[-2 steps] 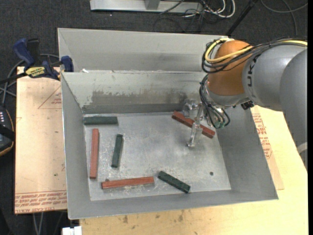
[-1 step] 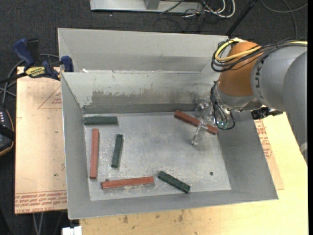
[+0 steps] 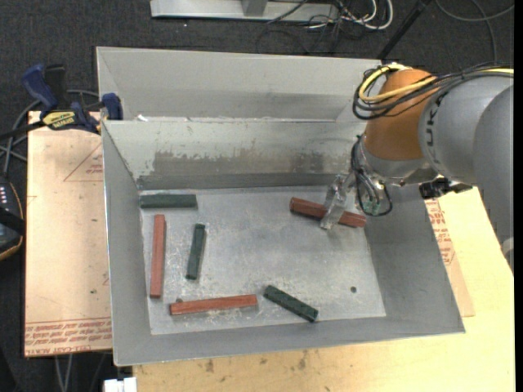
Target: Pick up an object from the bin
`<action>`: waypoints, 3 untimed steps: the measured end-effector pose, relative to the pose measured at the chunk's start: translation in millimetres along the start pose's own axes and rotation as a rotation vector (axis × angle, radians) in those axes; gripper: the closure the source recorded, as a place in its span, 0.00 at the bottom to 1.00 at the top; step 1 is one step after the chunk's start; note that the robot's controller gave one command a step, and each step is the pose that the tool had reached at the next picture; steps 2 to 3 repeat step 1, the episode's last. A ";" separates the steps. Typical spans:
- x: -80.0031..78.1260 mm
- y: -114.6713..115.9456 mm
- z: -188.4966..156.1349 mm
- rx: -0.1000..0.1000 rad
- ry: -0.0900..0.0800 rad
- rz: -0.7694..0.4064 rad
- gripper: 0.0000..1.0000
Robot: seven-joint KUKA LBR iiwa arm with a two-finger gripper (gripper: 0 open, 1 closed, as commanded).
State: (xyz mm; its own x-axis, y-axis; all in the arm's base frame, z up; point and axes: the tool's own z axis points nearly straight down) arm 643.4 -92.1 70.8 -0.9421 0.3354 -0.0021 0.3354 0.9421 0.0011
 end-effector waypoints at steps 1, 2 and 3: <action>-7.4 -49.3 -209.1 0.001 -0.011 -0.149 1.00; -7.4 -49.3 -209.1 0.001 -0.011 -0.149 1.00; -7.4 -49.3 -209.1 0.001 -0.011 -0.149 1.00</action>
Offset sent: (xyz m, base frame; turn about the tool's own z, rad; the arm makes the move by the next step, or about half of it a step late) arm -0.0121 -0.0478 0.2033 -0.1515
